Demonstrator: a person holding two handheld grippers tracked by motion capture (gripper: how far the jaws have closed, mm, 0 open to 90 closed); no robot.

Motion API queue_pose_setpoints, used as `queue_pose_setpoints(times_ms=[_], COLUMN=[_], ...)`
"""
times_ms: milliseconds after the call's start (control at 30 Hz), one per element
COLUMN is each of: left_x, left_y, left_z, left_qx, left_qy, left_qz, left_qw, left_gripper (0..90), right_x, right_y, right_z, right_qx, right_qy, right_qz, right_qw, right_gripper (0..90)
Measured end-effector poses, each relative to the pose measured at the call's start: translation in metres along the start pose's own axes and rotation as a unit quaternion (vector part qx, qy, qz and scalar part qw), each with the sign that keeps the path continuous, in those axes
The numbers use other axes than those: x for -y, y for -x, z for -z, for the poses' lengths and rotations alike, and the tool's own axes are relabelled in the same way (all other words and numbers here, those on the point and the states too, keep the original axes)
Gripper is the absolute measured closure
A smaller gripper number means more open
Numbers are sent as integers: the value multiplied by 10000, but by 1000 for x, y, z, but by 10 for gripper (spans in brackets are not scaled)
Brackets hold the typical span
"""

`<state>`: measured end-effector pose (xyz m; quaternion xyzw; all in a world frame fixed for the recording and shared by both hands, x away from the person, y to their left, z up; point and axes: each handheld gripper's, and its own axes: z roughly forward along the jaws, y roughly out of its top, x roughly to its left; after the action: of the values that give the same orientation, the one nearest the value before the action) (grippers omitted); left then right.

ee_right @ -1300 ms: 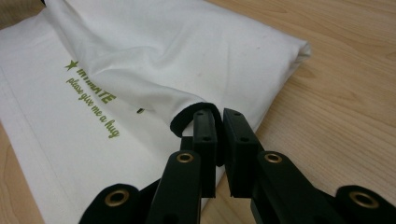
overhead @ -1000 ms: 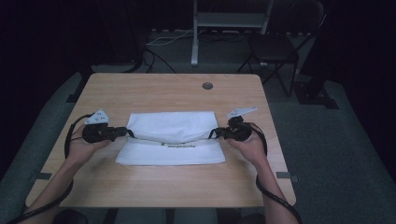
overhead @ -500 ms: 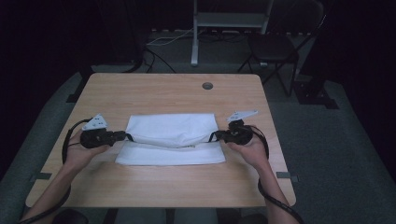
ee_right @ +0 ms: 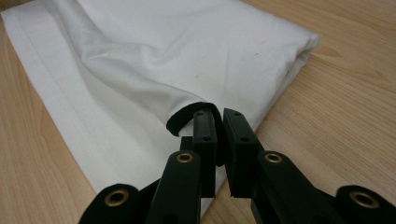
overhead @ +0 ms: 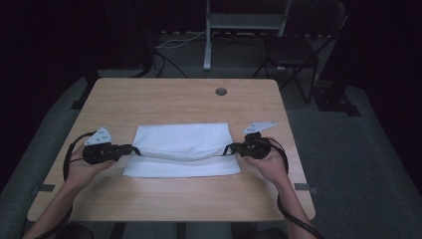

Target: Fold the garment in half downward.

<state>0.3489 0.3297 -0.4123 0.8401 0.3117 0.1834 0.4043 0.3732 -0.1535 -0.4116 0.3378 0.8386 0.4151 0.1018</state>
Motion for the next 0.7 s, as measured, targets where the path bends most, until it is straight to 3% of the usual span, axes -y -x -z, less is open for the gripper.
queue_pose_setpoints(times_ms=[700], left_x=[6], left_y=[17], left_z=[14], left_qx=[-14], left_qy=[77], left_qz=[-191], left_qw=[9998], left_gripper=[830], right_x=[4], right_y=[-13], right_z=[9], right_qx=[-64], right_qy=[19], right_qz=[195], right_qw=[9998], right_gripper=[845])
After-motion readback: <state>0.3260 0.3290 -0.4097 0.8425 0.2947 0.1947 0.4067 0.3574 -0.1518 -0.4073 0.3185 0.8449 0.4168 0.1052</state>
